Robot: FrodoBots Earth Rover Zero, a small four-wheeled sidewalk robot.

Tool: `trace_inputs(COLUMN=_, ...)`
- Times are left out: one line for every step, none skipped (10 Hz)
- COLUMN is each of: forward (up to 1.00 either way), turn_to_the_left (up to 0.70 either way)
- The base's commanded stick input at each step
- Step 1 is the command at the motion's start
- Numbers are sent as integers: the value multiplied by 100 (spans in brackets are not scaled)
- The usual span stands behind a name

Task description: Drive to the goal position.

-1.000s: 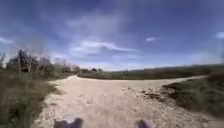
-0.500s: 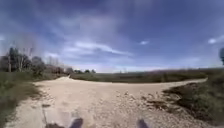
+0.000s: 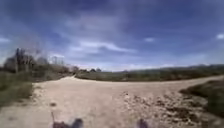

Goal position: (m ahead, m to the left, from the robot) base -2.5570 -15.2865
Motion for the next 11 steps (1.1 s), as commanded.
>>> trace_inputs(forward=100, turn_to_the_left=0)
trace_inputs(forward=100, turn_to_the_left=0)
trace_inputs(forward=100, turn_to_the_left=-29)
trace_inputs(forward=100, turn_to_the_left=-40)
trace_inputs(forward=100, turn_to_the_left=-40)
trace_inputs(forward=100, turn_to_the_left=-40)
trace_inputs(forward=100, turn_to_the_left=-40)
trace_inputs(forward=100, turn_to_the_left=-40)
trace_inputs(forward=100, turn_to_the_left=-40)
trace_inputs(forward=100, turn_to_the_left=-40)
trace_inputs(forward=100, turn_to_the_left=-40)
